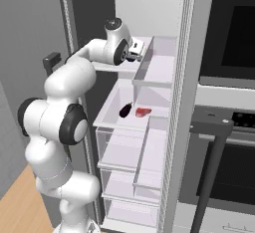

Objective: Place one eggplant and one steak in each tupperware on the nearby counter, to pack two identical lunches.

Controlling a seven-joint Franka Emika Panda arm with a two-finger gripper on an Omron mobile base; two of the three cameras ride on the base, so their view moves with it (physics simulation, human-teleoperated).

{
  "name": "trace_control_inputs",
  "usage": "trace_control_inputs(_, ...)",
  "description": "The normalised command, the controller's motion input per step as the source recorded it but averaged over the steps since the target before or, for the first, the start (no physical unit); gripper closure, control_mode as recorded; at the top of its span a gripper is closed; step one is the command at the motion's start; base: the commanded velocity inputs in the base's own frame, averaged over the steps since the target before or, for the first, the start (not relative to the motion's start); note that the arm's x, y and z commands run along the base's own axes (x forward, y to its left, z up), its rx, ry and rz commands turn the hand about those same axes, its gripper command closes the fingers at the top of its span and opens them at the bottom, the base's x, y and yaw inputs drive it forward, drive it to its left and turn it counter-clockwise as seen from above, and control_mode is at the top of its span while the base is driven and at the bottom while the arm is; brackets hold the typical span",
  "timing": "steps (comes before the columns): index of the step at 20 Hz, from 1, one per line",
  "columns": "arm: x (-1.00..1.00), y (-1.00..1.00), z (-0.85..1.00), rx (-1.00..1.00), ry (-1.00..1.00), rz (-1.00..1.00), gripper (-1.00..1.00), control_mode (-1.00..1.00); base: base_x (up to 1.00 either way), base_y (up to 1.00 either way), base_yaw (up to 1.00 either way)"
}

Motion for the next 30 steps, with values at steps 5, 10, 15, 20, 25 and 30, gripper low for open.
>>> trace_control_inputs(5, 0.04, 0.0, -0.44, -0.02, 0.0, 0.0, 1.0, -1.0, 0.0, 0.0, 0.0)
trace_control_inputs(10, -0.69, 0.13, -0.14, -0.06, -0.18, 0.0, 1.0, -1.0, 0.0, 0.0, 0.0)
trace_control_inputs(15, -1.0, 0.19, -0.01, -0.01, 0.0, 0.0, 1.0, -1.0, 0.0, 0.0, 0.0)
trace_control_inputs(20, -1.0, 0.07, 0.01, 0.0, 0.0, 0.05, 1.0, -1.0, 0.0, 0.0, 0.0)
trace_control_inputs(25, -1.0, 0.17, 0.0, 0.0, 0.01, 0.1, 1.0, -1.0, 0.0, 0.0, 0.0)
trace_control_inputs(30, -1.0, 0.36, -0.09, -0.02, 0.08, 0.12, 1.0, -1.0, 0.0, 0.0, 0.0)
